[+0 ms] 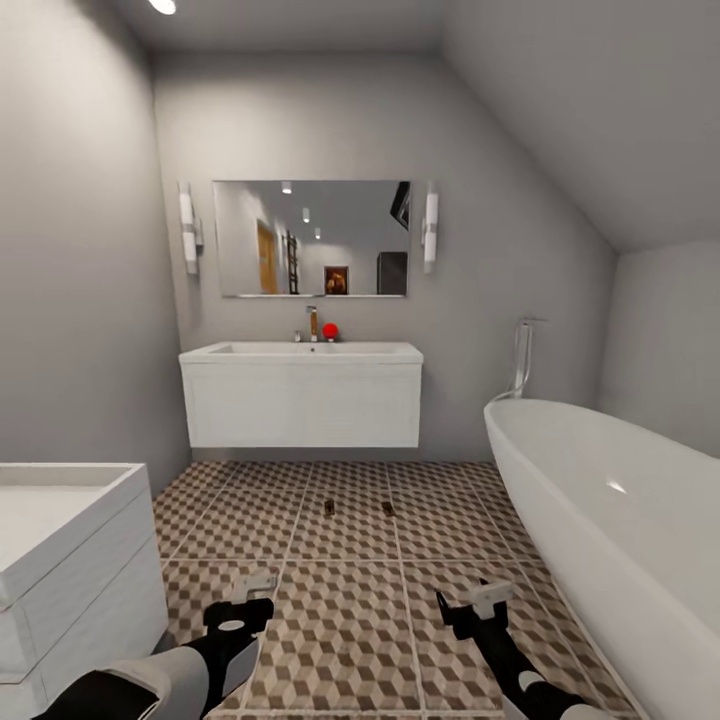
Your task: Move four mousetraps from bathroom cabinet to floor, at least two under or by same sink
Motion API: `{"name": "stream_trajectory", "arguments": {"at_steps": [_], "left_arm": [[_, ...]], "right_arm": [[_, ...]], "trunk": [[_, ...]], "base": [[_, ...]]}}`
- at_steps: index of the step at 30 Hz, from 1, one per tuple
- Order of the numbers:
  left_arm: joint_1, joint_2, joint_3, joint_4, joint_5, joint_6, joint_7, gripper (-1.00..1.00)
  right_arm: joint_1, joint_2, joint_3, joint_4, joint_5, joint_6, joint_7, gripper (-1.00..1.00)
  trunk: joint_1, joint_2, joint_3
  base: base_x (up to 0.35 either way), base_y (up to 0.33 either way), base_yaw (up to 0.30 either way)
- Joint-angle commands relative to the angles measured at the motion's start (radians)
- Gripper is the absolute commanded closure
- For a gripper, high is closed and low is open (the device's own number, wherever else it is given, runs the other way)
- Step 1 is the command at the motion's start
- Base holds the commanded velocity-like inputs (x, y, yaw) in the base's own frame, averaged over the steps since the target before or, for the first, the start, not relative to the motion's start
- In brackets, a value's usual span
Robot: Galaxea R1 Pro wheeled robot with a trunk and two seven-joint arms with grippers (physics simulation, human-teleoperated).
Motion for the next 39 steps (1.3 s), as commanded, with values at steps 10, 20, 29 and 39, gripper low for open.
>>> {"name": "stream_trajectory", "arguments": {"at_steps": [10,20,29,39], "left_arm": [[0.054,0.001,-0.009,0.007,0.004,-0.206,-0.03,-1.0],[0.121,0.032,-0.009,0.007,0.004,-0.279,-0.05,-1.0],[0.17,0.054,-0.009,0.008,0.004,-0.401,-0.078,-1.0],[0.207,0.086,-0.009,0.008,0.004,-0.494,-0.089,-1.0]], "right_arm": [[0.023,-0.018,0.005,0.001,-0.001,-0.035,-0.002,-1.0],[0.051,-0.02,0.004,0.001,-0.003,-0.062,-0.003,-1.0],[0.078,-0.02,0.004,0.001,-0.004,-0.11,-0.005,-1.0],[0.109,-0.022,0.004,0.002,-0.005,-0.164,-0.008,-1.0]], "trunk": [[-0.005,0.002,0.038],[-0.023,0.031,0.073],[-0.057,0.094,0.102],[-0.096,0.164,0.133]], "base": [[0.0,0.0,0.0],[0.0,0.0,0.0],[0.0,0.0,0.0],[0.0,0.0,0.0]]}}
